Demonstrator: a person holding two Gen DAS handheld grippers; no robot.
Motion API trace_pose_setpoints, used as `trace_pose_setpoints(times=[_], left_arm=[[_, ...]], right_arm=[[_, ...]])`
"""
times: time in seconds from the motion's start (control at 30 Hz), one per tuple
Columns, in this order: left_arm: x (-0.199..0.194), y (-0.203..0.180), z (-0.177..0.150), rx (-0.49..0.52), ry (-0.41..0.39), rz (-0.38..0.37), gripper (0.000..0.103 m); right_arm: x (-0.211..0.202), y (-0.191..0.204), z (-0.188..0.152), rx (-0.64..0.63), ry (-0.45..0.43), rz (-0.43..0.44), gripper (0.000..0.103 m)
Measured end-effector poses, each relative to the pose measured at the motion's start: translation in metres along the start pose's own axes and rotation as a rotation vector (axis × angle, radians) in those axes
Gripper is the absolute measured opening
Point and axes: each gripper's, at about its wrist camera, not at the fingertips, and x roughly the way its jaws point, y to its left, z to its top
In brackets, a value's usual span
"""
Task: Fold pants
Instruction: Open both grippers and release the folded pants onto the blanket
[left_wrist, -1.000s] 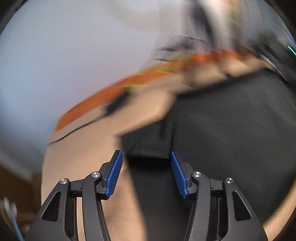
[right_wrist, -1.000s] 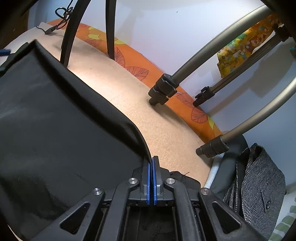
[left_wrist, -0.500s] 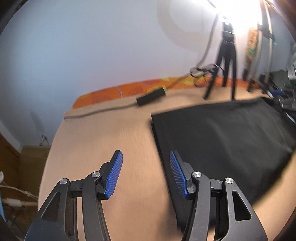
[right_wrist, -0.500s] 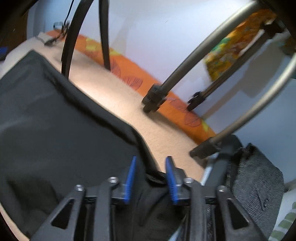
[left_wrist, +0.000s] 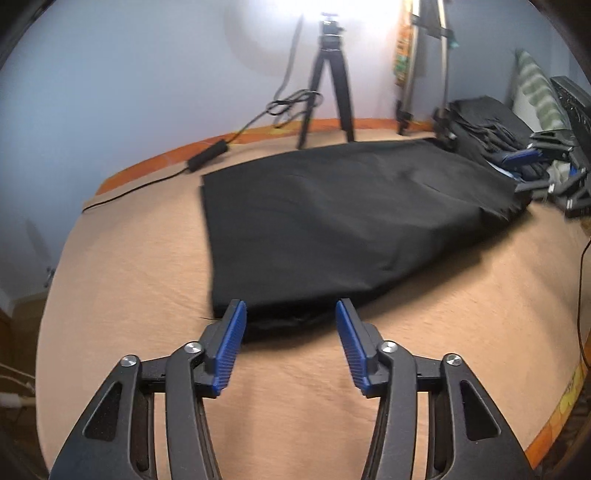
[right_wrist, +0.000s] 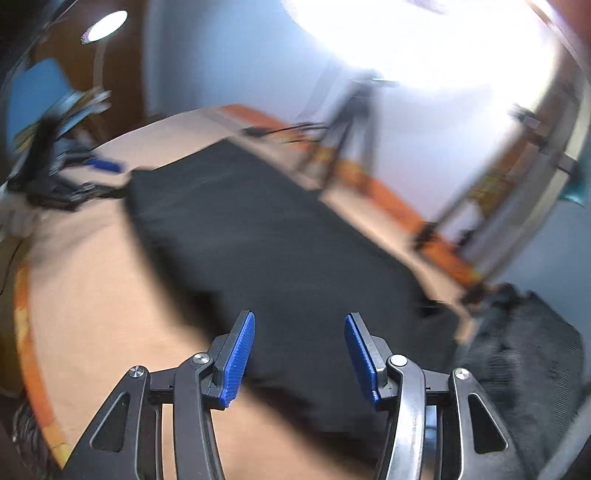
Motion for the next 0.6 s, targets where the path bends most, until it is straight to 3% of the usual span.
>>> trace_pose_setpoints(times=[0.2,0.27,0.3,0.4,0.6], left_arm=[[-0.002,-0.021,-0.004,0.031,0.016,-0.070,0.038],[0.002,-0.026,-0.006,0.044,0.027,-0.084,0.038],[0.005,-0.030,-0.007,0.052,0.033,-0.091,0.037],[0.012,-0.037,-0.005,0.067,0.040,-0.104,0.037],[0.029,-0.046,0.007,0.078,0.040,-0.113,0.037]], right_arm=[[0.040,0.060,0.009,-0.135,0.041,0.042,0.051],[0.050,0.070,0.015,-0.162,0.055,0.038,0.042],[0.056,0.072,0.019,-0.172,0.065,0.038,0.030],[0.065,0.070,0.028,-0.155,0.081,0.084,0.012],[0.060,0.041,0.043,-0.050,0.068,0.196,0.005]])
